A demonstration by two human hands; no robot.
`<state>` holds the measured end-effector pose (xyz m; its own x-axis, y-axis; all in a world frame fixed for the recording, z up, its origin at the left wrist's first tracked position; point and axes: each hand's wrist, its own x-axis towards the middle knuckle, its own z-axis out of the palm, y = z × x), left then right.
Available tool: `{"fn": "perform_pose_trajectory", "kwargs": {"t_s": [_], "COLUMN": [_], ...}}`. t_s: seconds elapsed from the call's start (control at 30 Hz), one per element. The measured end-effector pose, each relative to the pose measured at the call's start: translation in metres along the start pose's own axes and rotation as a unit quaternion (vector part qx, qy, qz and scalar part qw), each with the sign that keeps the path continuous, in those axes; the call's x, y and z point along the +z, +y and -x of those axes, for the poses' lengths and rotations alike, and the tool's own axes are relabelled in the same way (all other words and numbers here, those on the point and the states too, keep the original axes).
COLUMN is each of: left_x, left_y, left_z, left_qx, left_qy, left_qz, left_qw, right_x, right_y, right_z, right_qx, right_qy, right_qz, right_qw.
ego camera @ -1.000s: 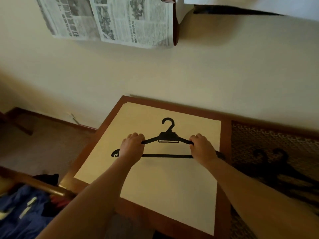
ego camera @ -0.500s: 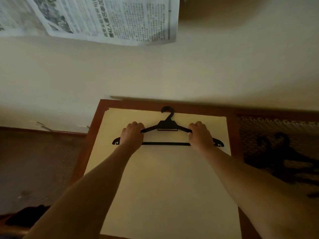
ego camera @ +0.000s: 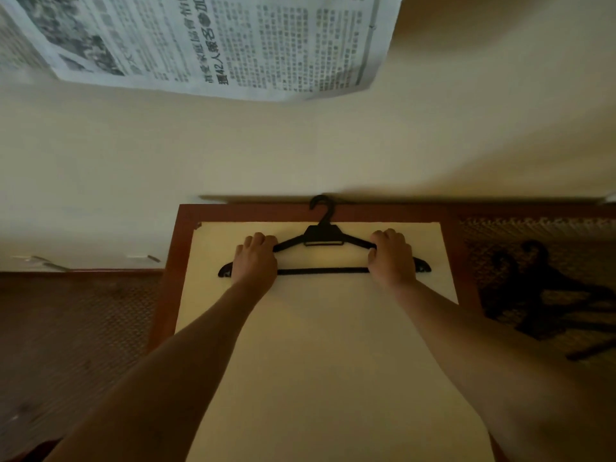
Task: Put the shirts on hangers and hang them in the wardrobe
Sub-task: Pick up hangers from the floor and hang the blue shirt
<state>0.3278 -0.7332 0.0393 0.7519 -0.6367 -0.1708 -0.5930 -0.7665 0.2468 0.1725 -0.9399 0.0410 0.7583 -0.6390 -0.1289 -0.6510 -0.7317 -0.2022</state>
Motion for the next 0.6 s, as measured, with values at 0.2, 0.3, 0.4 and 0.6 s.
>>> {"fn": "perform_pose_trajectory", "kwargs": {"t_s": [0.2,0.3,0.4,0.6], "left_x": [-0.003,-0.003,-0.006,-0.018], "left_y": [-0.001,0.000,0.001,0.004], "left_z": [-0.007,-0.009,-0.006,0.023], "left_qx": [0.001,0.005,-0.006,-0.047], "left_qy": [-0.005,-0.009,-0.011,0.003], "left_qz": [-0.003,-0.004,0.012,0.051], "left_qw": [1.000,1.000,1.000,0.998], "right_x": [-0.002,-0.003,-0.006,-0.013], "right_y": [-0.003,-0.004,-0.005,-0.014], "right_z": [-0.005,-0.007,-0.006,0.005], "right_qx": [0.009,0.014,0.015,-0.023], "right_qy": [-0.012,-0.025,-0.031,-0.033], "right_qz": [0.007,0.018,0.017,-0.006], "right_qw": [1.000,0.999,0.999,0.999]}}
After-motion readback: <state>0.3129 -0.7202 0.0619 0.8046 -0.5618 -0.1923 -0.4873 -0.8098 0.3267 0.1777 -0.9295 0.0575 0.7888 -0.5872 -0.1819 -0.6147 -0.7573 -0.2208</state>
